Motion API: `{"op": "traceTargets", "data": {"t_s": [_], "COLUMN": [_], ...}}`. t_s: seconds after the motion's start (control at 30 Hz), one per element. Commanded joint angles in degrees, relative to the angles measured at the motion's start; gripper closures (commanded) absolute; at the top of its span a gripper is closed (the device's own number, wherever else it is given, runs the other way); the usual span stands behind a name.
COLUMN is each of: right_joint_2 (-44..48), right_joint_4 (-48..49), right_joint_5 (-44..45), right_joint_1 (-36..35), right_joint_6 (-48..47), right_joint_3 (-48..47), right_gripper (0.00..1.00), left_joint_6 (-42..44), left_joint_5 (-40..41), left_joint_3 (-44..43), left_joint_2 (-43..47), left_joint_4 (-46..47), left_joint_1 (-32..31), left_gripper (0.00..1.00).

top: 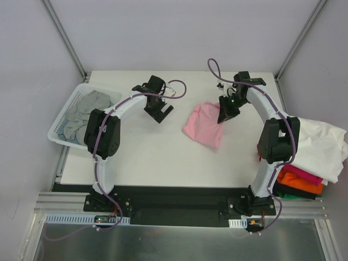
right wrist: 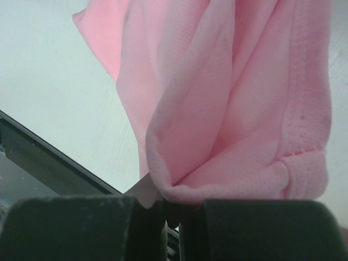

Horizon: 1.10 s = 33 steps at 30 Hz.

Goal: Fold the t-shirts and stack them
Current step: Put the neatly folded tshirt into the corner of the board with the right arm

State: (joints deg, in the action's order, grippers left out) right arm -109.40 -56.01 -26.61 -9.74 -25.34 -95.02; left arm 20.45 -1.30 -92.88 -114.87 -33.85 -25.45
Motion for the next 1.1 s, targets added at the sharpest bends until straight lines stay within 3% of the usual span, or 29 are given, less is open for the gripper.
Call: {"op": "traceTargets", "data": {"t_s": [0.0,0.43,1.07], "right_joint_2": [4.4,15.2,31.6], "right_joint_4": [-4.3,-12.3,-26.6], "right_joint_5": [2.4,11.4,13.8], "right_joint_1": [1.8,9.6,24.6], "right_joint_6": [-2.5,-6.0,-11.6], "right_joint_3": [0.8,2.7,-3.4], "right_gripper": [0.99,0.99,0.99], "left_joint_6": [0.5,0.6,0.6], "left_joint_5": [0.0,-1.8,-4.7], "left_joint_3": [1.2,2.1,5.7], "left_joint_2": [0.9,-0.7,-1.0], "left_joint_4": [0.5,1.3,3.3], "left_joint_1": [0.0,-0.1,-0.1], "left_gripper": [0.01,0.01,0.01]}}
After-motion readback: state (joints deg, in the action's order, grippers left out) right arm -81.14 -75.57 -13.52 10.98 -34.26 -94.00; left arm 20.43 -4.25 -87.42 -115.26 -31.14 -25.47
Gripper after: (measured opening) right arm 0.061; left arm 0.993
